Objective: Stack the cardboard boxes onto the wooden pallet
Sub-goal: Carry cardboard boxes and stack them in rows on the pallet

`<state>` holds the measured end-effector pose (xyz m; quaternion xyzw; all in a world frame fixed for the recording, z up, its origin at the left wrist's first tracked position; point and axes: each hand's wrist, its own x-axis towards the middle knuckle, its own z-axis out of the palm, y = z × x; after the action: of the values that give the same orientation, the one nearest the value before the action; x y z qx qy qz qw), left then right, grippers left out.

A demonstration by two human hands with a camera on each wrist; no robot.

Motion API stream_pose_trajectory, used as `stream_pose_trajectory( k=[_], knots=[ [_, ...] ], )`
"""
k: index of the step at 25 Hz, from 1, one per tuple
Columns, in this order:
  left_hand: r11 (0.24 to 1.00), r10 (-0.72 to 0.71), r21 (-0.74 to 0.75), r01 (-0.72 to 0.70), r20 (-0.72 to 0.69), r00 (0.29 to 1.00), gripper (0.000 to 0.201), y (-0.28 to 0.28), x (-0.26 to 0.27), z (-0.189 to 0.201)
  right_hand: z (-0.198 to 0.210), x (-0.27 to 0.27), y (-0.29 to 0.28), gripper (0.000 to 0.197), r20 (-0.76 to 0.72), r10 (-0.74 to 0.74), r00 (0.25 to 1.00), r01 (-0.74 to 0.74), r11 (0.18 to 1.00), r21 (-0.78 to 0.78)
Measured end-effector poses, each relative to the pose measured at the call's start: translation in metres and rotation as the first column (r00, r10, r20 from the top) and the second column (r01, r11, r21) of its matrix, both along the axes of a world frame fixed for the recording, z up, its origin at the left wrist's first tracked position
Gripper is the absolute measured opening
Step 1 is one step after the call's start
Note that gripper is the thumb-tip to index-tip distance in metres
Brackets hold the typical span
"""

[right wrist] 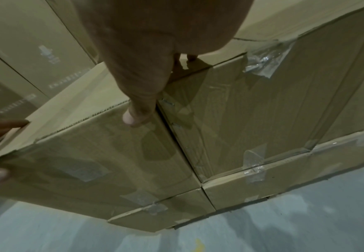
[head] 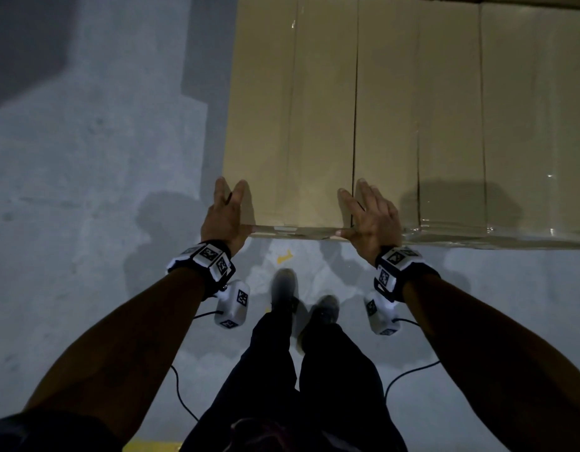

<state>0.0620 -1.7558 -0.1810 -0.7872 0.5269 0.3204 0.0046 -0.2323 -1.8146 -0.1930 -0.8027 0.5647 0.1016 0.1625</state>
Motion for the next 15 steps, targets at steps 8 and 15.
stream_pose_trajectory(
  k=[8,15],
  knots=[
    [1.000,0.024,-0.019,-0.024,-0.018,1.000,0.096,0.0016,0.0013,-0.0016,-0.0039,-0.0005,0.0046,0.083,0.030,0.027,0.999,-0.024,0.995,-0.095],
    [0.999,0.040,-0.022,-0.040,-0.024,0.999,0.095,0.0007,0.0028,-0.0042,-0.0034,-0.0003,0.0043,0.080,0.056,0.022,0.998,-0.016,0.994,-0.108]
  ],
)
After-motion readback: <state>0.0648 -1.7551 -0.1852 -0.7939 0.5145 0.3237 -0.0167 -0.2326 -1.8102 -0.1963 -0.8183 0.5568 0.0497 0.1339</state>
